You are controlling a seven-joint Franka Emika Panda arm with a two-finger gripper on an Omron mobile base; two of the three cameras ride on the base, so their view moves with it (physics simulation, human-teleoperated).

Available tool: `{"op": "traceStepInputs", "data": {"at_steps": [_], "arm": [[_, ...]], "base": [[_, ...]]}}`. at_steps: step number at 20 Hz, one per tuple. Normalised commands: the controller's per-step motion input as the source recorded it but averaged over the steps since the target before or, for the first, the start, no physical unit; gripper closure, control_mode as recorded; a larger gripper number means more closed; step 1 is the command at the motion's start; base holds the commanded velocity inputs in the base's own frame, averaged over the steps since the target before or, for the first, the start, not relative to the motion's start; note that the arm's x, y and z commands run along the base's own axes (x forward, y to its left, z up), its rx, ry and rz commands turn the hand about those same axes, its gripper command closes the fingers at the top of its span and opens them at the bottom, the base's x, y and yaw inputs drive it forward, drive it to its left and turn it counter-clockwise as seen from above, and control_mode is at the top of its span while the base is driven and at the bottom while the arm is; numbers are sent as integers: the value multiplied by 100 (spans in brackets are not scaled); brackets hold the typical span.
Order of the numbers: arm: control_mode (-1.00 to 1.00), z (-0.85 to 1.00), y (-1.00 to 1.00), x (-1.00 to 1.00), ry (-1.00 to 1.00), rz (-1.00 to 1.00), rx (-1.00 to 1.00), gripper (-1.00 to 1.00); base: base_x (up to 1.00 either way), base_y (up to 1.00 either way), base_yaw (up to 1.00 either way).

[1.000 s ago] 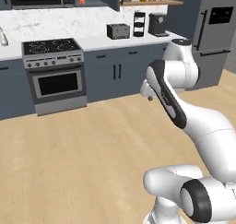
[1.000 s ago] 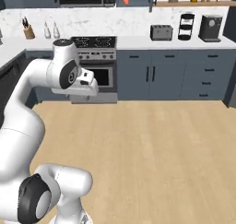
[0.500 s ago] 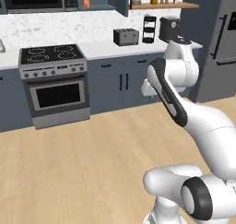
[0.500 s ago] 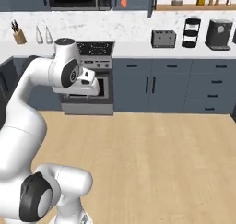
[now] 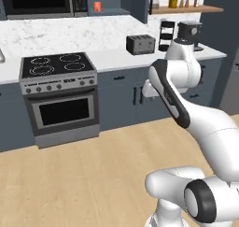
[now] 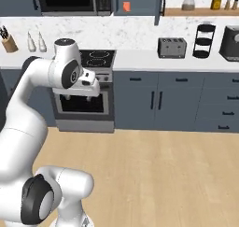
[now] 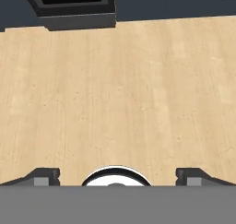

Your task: Gather all objects into one cabinet and sort the glasses and bowls to opposite sides.

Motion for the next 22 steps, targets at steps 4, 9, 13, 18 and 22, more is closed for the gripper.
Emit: {"op": "traceStepInputs", "data": {"at_steps": [4, 9, 13, 18, 22], "arm": [[100, 0, 0, 0, 0, 0, 0, -100], [100, 0, 0, 0, 0, 0, 0, -100], [100, 0, 0, 0, 0, 0, 0, -100], [100, 0, 0, 0, 0, 0, 0, -100], [100, 0, 0, 0, 0, 0, 0, -100]], "base": [[100, -2, 0], [100, -30, 5], [92, -40, 18], [77, -51, 17], [80, -21, 3]]}}
